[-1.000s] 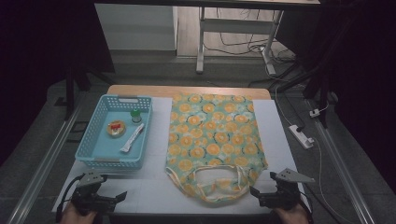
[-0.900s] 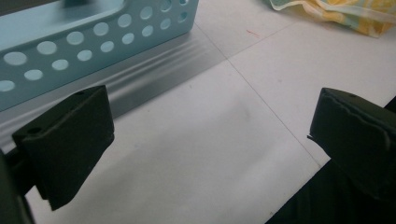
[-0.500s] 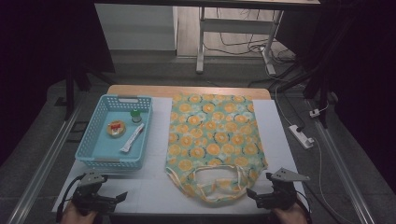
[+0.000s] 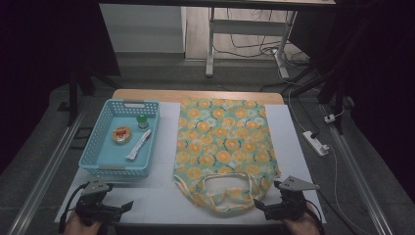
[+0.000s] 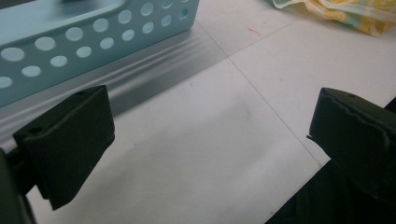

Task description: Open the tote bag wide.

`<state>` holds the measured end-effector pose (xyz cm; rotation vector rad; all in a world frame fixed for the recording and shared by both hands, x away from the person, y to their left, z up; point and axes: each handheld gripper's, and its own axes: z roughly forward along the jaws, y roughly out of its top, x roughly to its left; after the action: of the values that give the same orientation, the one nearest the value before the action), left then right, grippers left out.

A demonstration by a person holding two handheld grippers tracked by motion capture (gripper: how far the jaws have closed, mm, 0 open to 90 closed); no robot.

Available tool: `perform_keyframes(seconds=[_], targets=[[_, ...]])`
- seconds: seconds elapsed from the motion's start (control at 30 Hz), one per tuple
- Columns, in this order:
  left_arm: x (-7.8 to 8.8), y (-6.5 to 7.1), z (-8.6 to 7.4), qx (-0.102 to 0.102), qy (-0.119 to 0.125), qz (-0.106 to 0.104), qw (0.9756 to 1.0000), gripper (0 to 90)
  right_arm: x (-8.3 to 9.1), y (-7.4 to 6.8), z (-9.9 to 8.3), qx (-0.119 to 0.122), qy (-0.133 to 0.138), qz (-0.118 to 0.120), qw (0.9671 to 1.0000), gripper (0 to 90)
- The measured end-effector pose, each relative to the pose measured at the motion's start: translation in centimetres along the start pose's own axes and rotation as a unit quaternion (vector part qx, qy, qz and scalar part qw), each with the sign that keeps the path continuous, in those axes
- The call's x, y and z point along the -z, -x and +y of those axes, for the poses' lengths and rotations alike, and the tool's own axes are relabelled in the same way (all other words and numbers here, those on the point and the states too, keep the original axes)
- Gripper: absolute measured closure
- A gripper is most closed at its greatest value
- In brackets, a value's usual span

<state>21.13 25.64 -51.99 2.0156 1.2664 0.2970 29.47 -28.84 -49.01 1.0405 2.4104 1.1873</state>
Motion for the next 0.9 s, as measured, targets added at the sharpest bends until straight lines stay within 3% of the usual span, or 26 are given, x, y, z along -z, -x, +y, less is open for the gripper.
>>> perform_keyframes(seconds=[0.23, 0.43, 0.9], targets=[[0.0, 0.0, 0.0, 0.002, 0.000, 0.000, 1.0000, 0.0, -0.5, -1.0, 0.4, 0.024, -0.016, 0.000, 0.9996, 0.0], [-0.1, -0.1, 0.0, 0.003, 0.000, -0.001, 1.0000, 0.1, -1.1, -1.8, 0.8, 0.027, -0.022, 0.010, 0.9993, 0.0], [-0.1, -0.1, 0.0, 0.005, -0.002, -0.001, 1.0000, 0.1, -2.7, -4.6, 1.7, 0.057, -0.041, 0.058, 0.9958, 0.0]])
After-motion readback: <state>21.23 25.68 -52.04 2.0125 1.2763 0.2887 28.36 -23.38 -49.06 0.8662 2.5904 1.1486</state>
